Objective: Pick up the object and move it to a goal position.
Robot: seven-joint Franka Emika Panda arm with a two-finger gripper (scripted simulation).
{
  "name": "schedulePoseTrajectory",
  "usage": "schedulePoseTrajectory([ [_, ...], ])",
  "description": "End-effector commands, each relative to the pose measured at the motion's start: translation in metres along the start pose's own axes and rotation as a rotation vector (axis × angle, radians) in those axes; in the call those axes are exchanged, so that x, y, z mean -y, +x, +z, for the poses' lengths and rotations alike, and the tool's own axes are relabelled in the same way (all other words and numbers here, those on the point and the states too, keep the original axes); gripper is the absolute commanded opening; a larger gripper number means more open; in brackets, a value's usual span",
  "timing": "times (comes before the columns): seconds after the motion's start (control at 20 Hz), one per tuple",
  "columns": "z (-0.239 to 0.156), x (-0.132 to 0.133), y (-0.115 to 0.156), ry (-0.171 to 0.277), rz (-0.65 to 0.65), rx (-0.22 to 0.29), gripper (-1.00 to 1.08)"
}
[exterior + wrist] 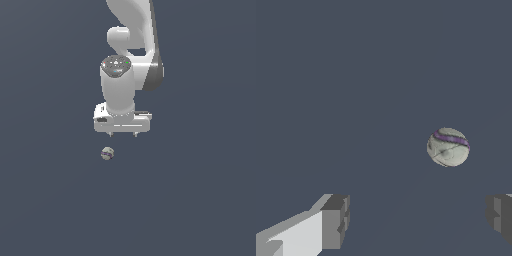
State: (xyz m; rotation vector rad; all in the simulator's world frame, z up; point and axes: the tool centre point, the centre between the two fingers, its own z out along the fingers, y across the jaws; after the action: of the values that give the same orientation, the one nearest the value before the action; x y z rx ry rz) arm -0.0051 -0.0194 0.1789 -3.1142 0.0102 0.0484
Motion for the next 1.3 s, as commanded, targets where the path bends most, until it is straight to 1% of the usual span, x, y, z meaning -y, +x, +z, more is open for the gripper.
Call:
schedulePoseTrajectory([
  [0.0,0.002,-0.001,0.000,0.000,0.004,0.001,1.00],
  [0.35,0.021,-0.019,0.005,-0.002,0.096,-0.007,1.00],
  [0.85,0.074,-0.069,0.012,-0.014,0.336,-0.029,1.00],
  [1.05,0.086,-0.080,0.013,-0.019,0.387,-0.034,1.00],
  [1.25,0.089,-0.084,0.013,-0.020,0.404,-0.036,1.00],
])
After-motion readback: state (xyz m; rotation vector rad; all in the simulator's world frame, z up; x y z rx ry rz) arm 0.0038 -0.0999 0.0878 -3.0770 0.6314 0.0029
